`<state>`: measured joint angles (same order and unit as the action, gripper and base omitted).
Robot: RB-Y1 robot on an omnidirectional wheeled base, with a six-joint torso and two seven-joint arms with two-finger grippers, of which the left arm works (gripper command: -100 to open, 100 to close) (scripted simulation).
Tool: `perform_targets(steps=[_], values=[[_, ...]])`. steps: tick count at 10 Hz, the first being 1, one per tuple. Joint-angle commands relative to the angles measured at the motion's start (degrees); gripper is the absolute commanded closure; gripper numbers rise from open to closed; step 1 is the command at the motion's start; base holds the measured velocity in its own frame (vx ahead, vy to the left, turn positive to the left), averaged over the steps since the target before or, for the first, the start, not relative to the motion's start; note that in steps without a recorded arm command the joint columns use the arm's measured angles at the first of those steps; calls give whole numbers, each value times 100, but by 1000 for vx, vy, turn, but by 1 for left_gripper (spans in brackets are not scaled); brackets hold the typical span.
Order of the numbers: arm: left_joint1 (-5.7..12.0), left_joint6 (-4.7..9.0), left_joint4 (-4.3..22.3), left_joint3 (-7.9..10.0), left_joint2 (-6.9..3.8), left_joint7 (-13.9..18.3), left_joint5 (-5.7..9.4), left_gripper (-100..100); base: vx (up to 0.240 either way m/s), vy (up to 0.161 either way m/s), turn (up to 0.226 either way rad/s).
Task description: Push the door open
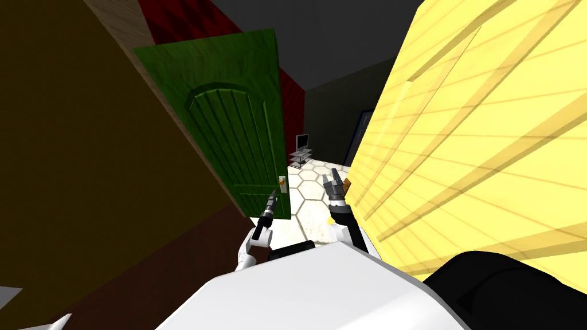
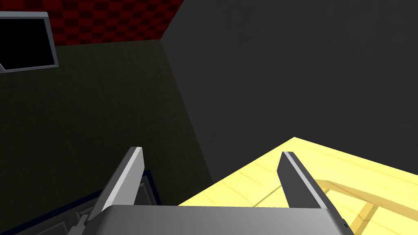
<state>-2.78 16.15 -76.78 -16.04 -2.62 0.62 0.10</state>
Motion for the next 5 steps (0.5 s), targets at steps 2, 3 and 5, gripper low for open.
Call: perform_targets(steps=[2,3,5], values=[[41,31,55,35,6,-48,-18,-100,205,-22,-14],[61,46,86,52,28,-69,-26,-100,217,-35,-14],[100,76,148,85,97,-109,-41,-100,208,-39,-13]])
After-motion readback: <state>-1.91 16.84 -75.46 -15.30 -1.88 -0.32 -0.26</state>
